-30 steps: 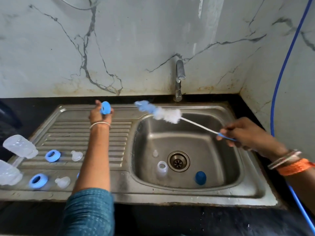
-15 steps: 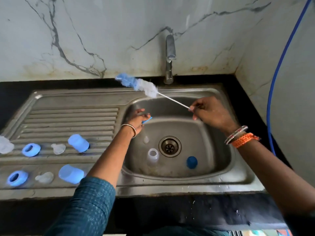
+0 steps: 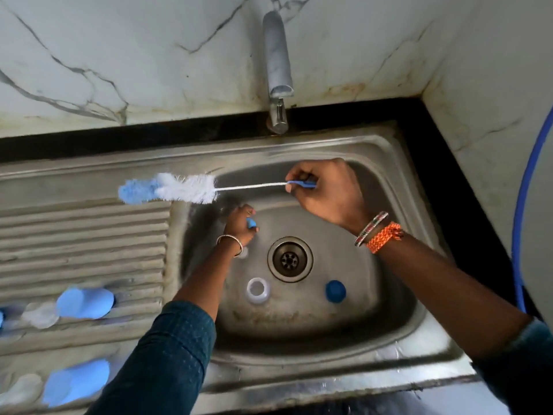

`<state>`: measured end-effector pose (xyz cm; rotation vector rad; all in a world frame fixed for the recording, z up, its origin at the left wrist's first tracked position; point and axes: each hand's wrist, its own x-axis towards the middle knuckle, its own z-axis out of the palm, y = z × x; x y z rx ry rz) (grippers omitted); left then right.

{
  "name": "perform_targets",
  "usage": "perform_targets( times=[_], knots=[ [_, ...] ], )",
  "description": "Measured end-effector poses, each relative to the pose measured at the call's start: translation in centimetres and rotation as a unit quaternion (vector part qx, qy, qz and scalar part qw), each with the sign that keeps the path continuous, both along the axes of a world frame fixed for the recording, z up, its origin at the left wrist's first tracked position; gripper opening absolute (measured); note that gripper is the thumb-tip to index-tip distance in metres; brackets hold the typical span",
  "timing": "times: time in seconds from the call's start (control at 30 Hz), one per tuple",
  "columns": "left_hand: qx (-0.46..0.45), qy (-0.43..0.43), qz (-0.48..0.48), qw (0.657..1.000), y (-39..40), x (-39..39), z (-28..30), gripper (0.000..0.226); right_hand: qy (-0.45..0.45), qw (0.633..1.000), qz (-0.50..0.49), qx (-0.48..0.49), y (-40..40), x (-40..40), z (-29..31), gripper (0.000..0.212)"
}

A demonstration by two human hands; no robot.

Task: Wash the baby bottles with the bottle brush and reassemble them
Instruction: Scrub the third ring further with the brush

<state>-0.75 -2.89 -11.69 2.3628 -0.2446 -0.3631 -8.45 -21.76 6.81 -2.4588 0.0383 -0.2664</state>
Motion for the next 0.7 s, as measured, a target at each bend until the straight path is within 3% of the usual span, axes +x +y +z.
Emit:
perform_targets(
  times=[0.27,0.4,0.57,0.63,0.7],
  knots=[
    [0.071,0.012,-0.022,0.997,1.0,0.2,-2.4,0.038,-0.001,0.999,0.003,0.050,-0.5,0.0,-1.7,0.001],
    [0.055,0.012,0.008,0.998,1.7,0.0,-2.0,0.021,0.002,0.998,-0.017,0.068,-1.2,-0.2,-2.0,0.002],
    [0.002,0.035,0.074,0.997,2.5,-1.3,-1.0,0.026,0.011,0.992,-0.040,0.118,-2.4,-1.2,-2.1,0.004],
    [0.005,0.042,0.114,0.993,2.9,-2.4,-0.6,0.017,0.004,0.990,-0.047,0.135,-2.7,-2.2,-1.7,0.005],
    [0.030,0.063,0.119,0.990,3.4,-3.2,-0.6,0.026,-0.002,0.986,-0.058,0.157,-3.1,-2.9,-1.5,0.006]
  ],
)
